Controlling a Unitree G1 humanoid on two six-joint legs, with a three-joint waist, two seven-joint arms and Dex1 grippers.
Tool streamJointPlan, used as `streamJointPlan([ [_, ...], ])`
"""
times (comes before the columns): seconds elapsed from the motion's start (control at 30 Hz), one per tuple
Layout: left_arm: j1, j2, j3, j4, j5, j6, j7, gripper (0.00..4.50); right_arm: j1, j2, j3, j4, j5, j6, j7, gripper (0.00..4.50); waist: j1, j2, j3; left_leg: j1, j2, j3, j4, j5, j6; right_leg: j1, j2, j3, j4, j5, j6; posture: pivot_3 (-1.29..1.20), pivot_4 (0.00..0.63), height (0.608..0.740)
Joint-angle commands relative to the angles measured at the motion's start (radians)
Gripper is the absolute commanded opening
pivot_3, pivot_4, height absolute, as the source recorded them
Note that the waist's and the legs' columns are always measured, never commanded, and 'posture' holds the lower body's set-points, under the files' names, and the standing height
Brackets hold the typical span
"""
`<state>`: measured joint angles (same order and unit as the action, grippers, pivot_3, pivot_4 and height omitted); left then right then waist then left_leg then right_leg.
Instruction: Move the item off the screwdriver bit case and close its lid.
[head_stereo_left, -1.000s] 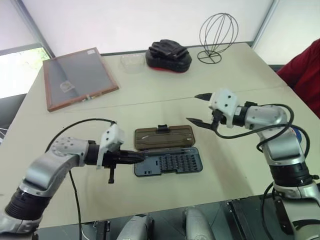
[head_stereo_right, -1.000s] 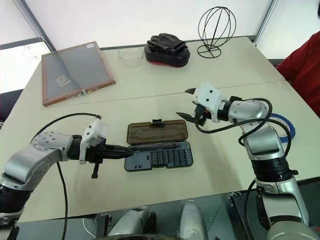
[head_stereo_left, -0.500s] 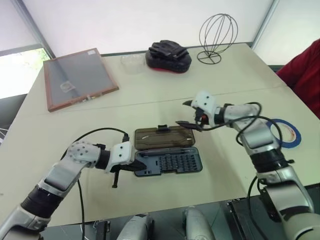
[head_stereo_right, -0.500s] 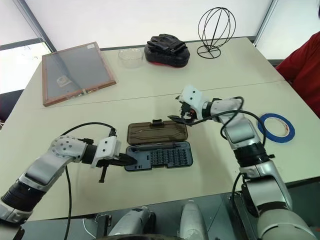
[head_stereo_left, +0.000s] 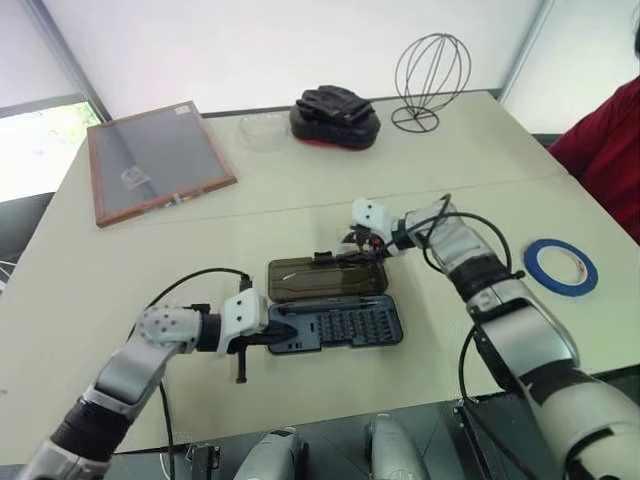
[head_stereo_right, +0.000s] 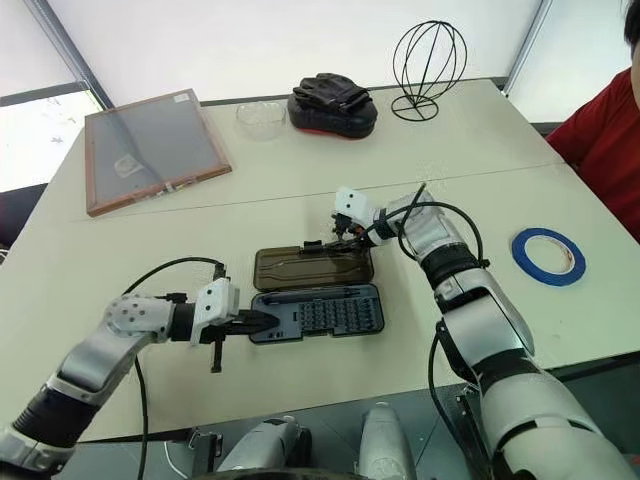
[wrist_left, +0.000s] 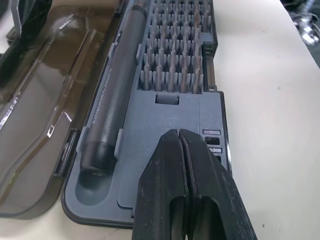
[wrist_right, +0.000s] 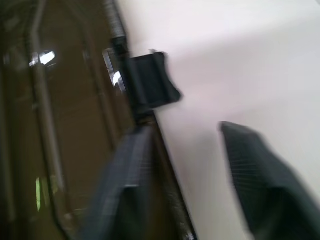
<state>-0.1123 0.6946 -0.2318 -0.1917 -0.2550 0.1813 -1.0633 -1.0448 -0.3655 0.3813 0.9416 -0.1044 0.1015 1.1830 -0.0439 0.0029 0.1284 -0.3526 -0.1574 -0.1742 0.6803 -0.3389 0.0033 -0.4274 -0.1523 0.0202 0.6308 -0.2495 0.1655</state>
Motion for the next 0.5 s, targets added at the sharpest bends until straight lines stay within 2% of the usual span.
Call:
streamJointPlan([
  [0.03,0.064,0.019,-0.029,0.036,0.046,0.048,0.014,0.00,0.015,0.007,0.048,0.053,-0.048,-0.028,0.111,0.04,0.001,0.003,-0.006,0.000,0.000,0.000,0.000,0.000,0.000,0.000,0.000,0.000,0.000,0.000,0.000,0.00,0.150,0.740],
  [0.13,0.073,0.013,-0.020,0.023,0.040,0.065,0.028,0.00,0.026,0.010,0.061,0.073,-0.072,-0.069,0.154,0.04,0.002,0.006,-0.012,0.002,0.000,-0.001,-0.002,-0.001,0.000,0.001,0.000,0.000,0.000,0.000,0.000,0.00,0.150,0.740],
  [0.2,0.078,0.007,-0.017,0.014,0.031,0.078,0.037,0.00,0.030,0.016,0.057,0.086,-0.084,-0.113,0.128,0.04,0.001,0.009,-0.016,0.002,0.000,-0.001,-0.002,-0.002,0.000,0.001,0.000,0.000,0.000,0.000,0.000,0.00,0.150,0.740],
  [0.37,0.080,0.001,-0.016,-0.010,0.020,0.105,0.049,0.00,0.010,0.017,-0.002,0.029,-0.106,-0.322,-0.104,0.04,-0.003,0.010,-0.017,0.004,0.000,-0.001,-0.003,-0.003,0.000,0.002,0.001,0.000,0.000,0.000,0.000,0.00,0.150,0.740],
  [0.5,0.066,-0.006,-0.003,-0.016,0.002,0.131,0.057,0.00,0.042,-0.051,-0.042,-0.191,-0.131,-0.364,-0.183,0.04,-0.001,0.012,-0.015,0.004,0.002,0.002,-0.002,-0.002,0.000,0.000,0.003,0.001,0.000,0.000,0.000,0.00,0.150,0.740],
])
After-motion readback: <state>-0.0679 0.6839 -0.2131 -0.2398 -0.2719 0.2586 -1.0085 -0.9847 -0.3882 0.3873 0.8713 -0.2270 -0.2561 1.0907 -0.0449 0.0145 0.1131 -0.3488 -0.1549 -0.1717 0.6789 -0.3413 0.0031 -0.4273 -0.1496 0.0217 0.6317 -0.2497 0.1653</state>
